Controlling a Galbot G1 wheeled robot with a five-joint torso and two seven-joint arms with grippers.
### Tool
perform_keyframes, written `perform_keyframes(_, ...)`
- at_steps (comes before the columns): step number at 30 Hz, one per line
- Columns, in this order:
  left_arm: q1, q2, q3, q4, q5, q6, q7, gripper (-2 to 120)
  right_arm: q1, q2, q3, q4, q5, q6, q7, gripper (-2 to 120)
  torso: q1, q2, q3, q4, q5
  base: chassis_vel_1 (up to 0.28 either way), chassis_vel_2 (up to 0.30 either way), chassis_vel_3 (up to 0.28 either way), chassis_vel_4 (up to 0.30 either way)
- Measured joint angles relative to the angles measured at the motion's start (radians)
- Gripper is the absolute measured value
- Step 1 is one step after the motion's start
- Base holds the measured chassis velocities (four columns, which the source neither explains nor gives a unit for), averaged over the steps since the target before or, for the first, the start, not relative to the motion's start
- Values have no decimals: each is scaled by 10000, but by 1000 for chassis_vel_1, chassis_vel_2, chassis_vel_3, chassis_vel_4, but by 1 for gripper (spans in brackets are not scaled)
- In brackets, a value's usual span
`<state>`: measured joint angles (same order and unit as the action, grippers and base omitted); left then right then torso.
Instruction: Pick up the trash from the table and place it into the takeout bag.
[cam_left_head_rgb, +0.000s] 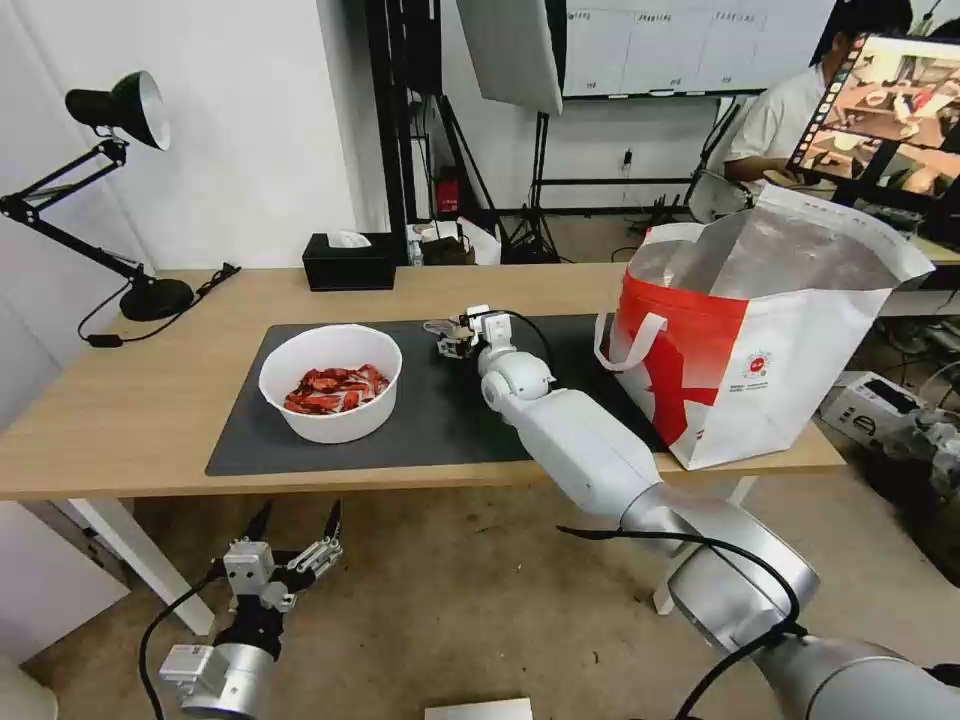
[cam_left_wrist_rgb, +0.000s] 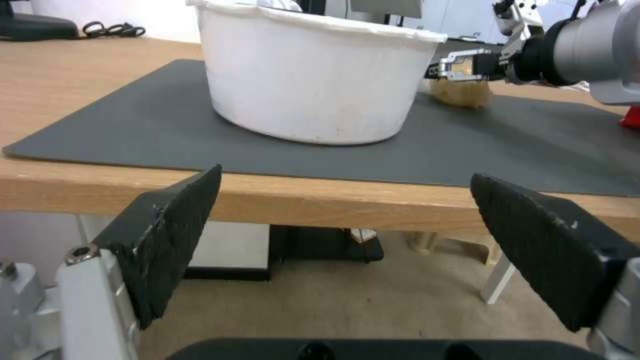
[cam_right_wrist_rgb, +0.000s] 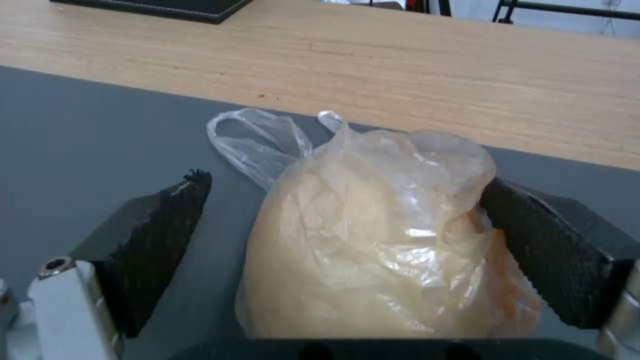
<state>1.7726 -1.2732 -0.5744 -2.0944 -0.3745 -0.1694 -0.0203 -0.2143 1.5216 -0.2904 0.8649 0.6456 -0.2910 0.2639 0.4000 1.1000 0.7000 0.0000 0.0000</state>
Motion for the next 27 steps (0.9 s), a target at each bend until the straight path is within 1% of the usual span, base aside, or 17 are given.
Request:
perform_keyframes(9,-17,10,8,49,7,-19,2,100,-66,26,6,63,30,-178,213,100,0,0,0,0,0,0,0,0,0)
perform_keyframes(22,-40,19,18,89,7,-29,5,100,-131,39,84,-16,3,-202,316,100,0,0,0,0,0,0,0,0,0)
perform_keyframes(23,-40,19,18,89,7,-29,6,100,-136,36,91,-16,3,-202,320,97,0,0,0,0,0,0,0,0,0)
perform_keyframes(25,-38,19,19,89,7,-30,6,100,-144,24,104,-13,5,-200,322,88,-1,0,0,-1,0,0,0,0,0)
perform_keyframes(26,-38,19,19,89,7,-30,6,100,-144,24,104,-13,5,-200,322,88,-1,0,0,-1,0,0,0,0,0)
perform_keyframes(27,-35,19,19,90,7,-31,6,100,-149,22,108,-8,10,-197,324,82,0,0,0,-1,0,0,0,0,0)
